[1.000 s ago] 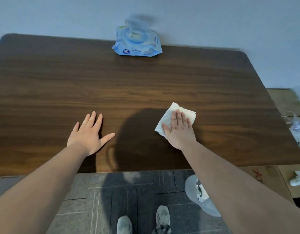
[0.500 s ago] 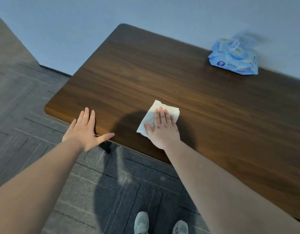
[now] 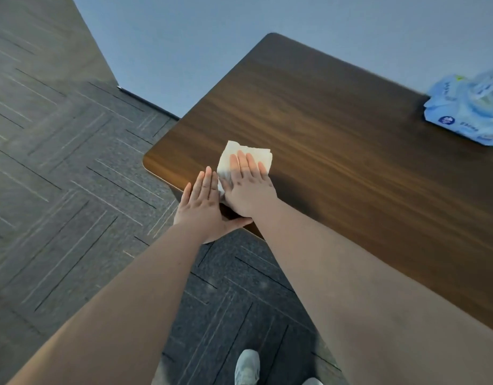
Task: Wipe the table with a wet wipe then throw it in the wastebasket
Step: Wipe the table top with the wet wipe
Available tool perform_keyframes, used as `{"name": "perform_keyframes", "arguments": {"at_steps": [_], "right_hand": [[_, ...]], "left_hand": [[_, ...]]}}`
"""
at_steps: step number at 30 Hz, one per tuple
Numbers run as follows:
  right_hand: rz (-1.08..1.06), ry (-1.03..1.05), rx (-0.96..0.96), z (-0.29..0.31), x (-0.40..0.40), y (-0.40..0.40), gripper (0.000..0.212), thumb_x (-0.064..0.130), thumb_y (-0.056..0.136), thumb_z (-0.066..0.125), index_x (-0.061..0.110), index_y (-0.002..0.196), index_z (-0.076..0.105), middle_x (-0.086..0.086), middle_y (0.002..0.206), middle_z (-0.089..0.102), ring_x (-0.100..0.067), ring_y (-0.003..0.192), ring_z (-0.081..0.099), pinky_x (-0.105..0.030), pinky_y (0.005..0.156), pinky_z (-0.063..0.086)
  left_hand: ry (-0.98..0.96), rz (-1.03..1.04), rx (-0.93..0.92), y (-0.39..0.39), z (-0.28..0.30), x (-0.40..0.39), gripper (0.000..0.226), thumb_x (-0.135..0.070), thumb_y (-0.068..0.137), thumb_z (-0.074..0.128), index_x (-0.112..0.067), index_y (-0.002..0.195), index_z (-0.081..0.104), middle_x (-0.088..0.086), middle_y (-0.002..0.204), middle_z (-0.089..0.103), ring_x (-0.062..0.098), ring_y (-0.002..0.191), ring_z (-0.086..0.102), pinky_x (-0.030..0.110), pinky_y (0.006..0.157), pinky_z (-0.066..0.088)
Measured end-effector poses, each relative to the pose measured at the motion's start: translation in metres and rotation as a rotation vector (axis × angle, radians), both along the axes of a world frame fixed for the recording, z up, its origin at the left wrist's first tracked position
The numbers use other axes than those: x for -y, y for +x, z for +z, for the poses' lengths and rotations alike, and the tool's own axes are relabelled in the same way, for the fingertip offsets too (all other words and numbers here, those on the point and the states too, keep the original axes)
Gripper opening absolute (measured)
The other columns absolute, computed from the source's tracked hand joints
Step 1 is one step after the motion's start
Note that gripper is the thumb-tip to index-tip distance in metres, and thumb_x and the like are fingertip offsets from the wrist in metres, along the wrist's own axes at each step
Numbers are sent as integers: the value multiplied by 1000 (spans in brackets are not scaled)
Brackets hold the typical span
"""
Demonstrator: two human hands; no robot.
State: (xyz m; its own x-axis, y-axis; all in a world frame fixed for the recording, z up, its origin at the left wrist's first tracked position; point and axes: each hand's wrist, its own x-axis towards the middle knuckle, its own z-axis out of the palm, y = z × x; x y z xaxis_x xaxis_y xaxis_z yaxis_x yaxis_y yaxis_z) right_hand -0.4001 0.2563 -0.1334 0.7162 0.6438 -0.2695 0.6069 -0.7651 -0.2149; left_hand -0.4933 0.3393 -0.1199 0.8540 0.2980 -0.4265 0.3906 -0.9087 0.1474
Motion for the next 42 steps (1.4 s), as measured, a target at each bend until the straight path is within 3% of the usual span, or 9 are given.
{"name": "perform_keyframes", "arguments": {"at_steps": [2,8,11,17,42], "right_hand": [[27,12,8,-1,-3,1,63,49,99,12,16,151,-1,-4,161,-5,-20,147,-7,-39,117,-6],[124,-38,22,-2,22,1,70,57,96,12,17,151,-3,-2,161,-7,-18,146,-9,-37,116,-7],[116,-58,-22,2,51,-1,75,62,94,13,17,151,-8,-1,160,-13,-17,145,-15,-36,113,-12],[41,-89,-38,9,133,-6,75,64,93,12,19,149,-12,0,159,-16,-17,144,-19,-37,114,-12],[-698,-67,-44,5,537,-37,74,61,94,13,20,149,-14,2,159,-16,-12,144,-17,-35,118,-9]], "left_hand": [[-12,7,3,0,1,0,135,-93,43,3,-11,148,-17,2,156,-27,13,141,-26,37,118,-10],[66,-50,-3,2,6,2,124,-89,65,29,-7,147,-15,8,158,-17,20,145,-15,42,119,-1],[81,-47,-10,5,11,5,131,-92,59,33,-7,148,-10,9,160,-10,21,146,-7,43,119,5],[143,-166,48,6,25,34,119,-85,69,39,-13,149,-11,3,159,-14,18,146,-9,43,119,5],[-46,-896,97,104,3,415,95,-80,79,22,-25,150,-7,-3,159,-14,11,144,-15,39,118,-4]]}}
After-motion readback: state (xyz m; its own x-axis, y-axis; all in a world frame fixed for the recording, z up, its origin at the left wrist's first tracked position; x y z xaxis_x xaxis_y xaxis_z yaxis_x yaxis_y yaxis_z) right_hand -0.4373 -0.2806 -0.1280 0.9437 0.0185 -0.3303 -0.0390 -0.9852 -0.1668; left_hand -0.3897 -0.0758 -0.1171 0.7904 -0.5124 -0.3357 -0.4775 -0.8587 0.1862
